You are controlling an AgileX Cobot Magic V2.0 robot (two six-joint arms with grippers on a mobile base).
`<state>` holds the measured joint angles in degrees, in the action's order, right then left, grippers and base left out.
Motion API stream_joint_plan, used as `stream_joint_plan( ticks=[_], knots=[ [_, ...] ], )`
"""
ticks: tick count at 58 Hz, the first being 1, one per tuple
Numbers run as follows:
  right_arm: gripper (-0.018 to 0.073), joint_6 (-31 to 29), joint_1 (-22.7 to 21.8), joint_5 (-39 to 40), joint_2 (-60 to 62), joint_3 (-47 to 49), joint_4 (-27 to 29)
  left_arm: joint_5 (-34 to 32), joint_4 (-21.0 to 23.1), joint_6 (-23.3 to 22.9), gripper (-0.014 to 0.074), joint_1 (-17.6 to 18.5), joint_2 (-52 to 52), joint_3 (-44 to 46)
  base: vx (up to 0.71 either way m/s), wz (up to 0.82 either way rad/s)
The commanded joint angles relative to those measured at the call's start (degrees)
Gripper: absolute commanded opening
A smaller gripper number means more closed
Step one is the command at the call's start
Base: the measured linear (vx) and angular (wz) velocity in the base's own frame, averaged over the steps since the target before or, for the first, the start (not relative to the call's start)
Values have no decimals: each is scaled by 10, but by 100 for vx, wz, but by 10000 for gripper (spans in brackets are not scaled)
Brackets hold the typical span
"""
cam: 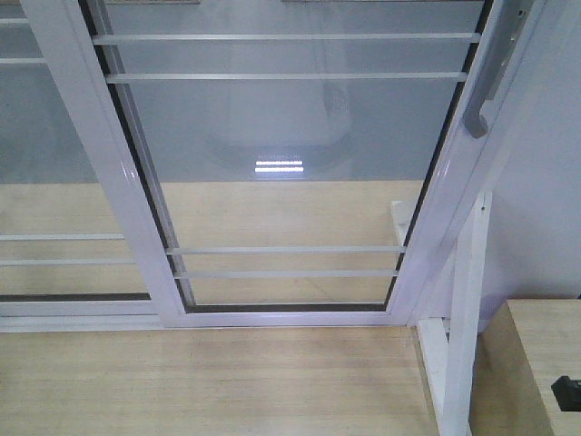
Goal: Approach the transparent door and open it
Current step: 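Drive closer and align the base with the door's silver handle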
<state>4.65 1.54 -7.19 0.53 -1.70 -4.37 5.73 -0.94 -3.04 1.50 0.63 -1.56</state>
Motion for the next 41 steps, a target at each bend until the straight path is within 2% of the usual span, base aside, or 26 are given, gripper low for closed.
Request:
stream_joint_plan(
  ticks=[1,24,41],
  knots=[
    [-5,-4,-1,49,9,-8,-4,-48,5,-4,-6,3,7,-17,14,0],
    [-5,-4,-1,48,8,-8,-4,-48,5,-4,-6,3,7,-17,11,0],
    [-5,-4,-1,48,-25,-8,-4,-48,5,-4,-6,3,-17,-13,-1,1]
  ],
)
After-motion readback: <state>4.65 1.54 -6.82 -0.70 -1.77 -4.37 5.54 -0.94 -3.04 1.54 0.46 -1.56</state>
